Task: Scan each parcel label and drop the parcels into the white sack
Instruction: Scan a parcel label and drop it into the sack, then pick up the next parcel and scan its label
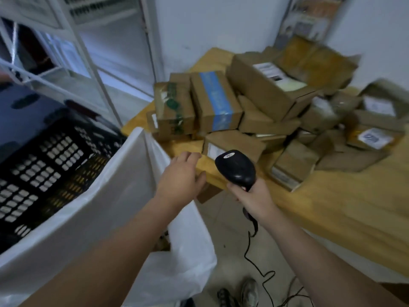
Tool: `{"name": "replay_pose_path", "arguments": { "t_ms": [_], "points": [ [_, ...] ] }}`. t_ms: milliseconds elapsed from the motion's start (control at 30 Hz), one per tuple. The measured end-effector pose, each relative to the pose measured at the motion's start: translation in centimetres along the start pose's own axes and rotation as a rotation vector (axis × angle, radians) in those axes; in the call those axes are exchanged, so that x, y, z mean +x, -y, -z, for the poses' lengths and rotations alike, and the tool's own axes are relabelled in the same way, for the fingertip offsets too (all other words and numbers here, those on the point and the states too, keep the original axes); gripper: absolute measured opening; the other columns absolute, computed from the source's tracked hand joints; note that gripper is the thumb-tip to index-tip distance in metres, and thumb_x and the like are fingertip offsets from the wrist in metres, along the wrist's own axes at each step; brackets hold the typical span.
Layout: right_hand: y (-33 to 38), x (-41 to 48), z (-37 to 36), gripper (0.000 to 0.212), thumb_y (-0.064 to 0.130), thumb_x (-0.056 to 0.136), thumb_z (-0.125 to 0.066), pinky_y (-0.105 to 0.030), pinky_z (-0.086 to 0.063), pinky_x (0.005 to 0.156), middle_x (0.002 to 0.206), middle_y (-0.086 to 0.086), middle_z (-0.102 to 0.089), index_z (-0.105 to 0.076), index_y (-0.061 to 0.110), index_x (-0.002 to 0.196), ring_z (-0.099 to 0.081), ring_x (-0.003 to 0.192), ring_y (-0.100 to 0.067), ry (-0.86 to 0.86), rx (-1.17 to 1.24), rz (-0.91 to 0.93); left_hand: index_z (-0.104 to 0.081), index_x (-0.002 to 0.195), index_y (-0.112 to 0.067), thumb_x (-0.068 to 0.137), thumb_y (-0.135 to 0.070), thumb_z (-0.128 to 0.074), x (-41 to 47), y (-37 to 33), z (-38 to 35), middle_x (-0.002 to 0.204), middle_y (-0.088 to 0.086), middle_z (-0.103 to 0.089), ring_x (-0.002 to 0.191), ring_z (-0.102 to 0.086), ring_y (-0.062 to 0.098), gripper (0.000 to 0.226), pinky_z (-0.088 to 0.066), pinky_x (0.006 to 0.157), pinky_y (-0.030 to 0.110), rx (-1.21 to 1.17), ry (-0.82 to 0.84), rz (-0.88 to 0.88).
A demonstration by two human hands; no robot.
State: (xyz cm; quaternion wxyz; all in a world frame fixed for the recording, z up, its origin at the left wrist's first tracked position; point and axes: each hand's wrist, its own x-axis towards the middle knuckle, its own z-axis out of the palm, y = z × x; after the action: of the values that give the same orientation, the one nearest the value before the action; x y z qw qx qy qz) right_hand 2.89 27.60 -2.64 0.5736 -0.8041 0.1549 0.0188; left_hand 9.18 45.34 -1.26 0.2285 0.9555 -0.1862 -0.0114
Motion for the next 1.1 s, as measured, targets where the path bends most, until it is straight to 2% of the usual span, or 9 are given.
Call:
{"name": "replay_pose_path", "arguments": {
  "t_ms": [100,200,333,467,600,800,900,1000,1100],
  "points": [
    [-0.6,-0.1,4.5,0.013,0.008,0.086,-0.07,-0.018,-0.047,0.06,0.066,0.008,-0.061,-0.067,0.013,0.097,-0.058,0.06,0.002,-0.071,0.038,0.022,-0.044,0.139,-0.016,0.094,-0.034,-0.054,2.2,-4.8,-0.5,0.137,0.003,-0.046,0.122,-0.046,0.024,0.049,-0.041,0.097,0.034,-0.014,0.012,-0.058],
    [-1.8,0.2,9.3,0.021,0.011,0.085,-0.07,-0.02,-0.049,0.061,0.06,0.017,-0.06,-0.066,0.006,0.105,-0.06,0.06,0.003,-0.157,0.027,0.008,-0.045,0.138,-0.016,0.094,-0.034,-0.055,4.1,-9.8,-2.0,0.134,0.006,-0.047,0.123,-0.046,0.026,0.049,-0.042,0.098,0.037,-0.038,0.032,-0.121],
    [-3.2,0.5,15.3,0.017,0.01,0.087,-0.069,-0.027,-0.047,0.063,0.054,0.003,-0.06,-0.064,0.0,0.075,-0.06,0.057,-0.01,-0.238,0.036,-0.042,-0.045,0.139,-0.016,0.093,-0.034,-0.056,6.3,-15.8,-5.0,0.132,0.006,-0.048,0.121,-0.047,0.027,0.051,-0.043,0.097,0.038,-0.068,0.075,-0.173],
    [-4.9,1.0,20.3,0.026,0.012,0.089,-0.066,-0.036,-0.044,0.065,0.061,-0.016,-0.054,-0.062,-0.011,0.077,-0.058,0.064,-0.03,-0.251,0.066,-0.083,-0.041,0.141,-0.016,0.094,-0.036,-0.055,8.5,-20.2,-8.4,0.137,0.006,-0.044,0.124,-0.043,0.027,0.053,-0.042,0.099,0.039,-0.016,0.148,-0.18],
    [-6.9,1.7,23.7,0.015,0.011,0.089,-0.064,-0.036,-0.048,0.066,0.061,-0.008,-0.055,-0.063,0.005,0.075,-0.058,0.06,-0.019,-0.277,0.085,-0.129,-0.036,0.142,-0.016,0.092,-0.043,-0.054,10.5,-22.0,-12.1,0.134,0.01,-0.041,0.121,-0.041,0.03,0.06,-0.043,0.097,0.041,0.169,0.265,-0.094],
    [-8.7,2.3,25.2,0.008,0.014,0.089,-0.066,-0.026,-0.048,0.061,0.061,-0.003,-0.057,-0.064,0.008,0.084,-0.057,0.056,-0.008,-0.227,0.094,-0.175,-0.011,0.149,-0.024,0.077,-0.071,-0.057,11.9,-23.1,-15.3,0.143,0.016,-0.024,0.13,-0.031,0.036,0.097,-0.036,0.101,0.047,0.282,0.445,0.13],
    [-9.2,2.4,25.0,0.005,0.011,0.086,-0.068,-0.017,-0.047,0.059,0.067,0.001,-0.059,-0.065,0.012,0.091,-0.058,0.064,-0.007,-0.198,0.135,-0.175,-0.016,0.148,-0.026,0.08,-0.053,-0.067,11.3,-21.8,-15.5,0.14,0.014,-0.03,0.127,-0.034,0.035,0.089,-0.038,0.1,0.044,0.088,0.424,0.196],
    [-8.7,2.0,24.7,0.022,0.006,0.085,-0.071,-0.003,-0.043,0.058,0.082,0.009,-0.064,-0.065,0.015,0.105,-0.062,0.073,0.007,-0.22,0.267,-0.095,-0.032,0.144,-0.038,0.074,-0.053,-0.068,9.6,-19.5,-14.6,0.139,0.006,-0.039,0.123,-0.046,0.028,0.08,-0.042,0.102,0.041,-0.408,0.401,0.306],
    [-7.7,2.0,24.9,0.033,0.003,0.082,-0.073,-0.004,-0.046,0.067,0.094,0.015,-0.07,-0.064,0.025,0.104,-0.064,0.084,0.012,-0.194,0.399,0.009,-0.048,0.135,-0.037,0.07,-0.046,-0.072,8.1,-17.9,-12.9,0.12,-0.006,-0.058,0.111,-0.058,0.018,0.07,-0.047,0.097,0.034,-0.725,0.428,0.284]
  ]
}}
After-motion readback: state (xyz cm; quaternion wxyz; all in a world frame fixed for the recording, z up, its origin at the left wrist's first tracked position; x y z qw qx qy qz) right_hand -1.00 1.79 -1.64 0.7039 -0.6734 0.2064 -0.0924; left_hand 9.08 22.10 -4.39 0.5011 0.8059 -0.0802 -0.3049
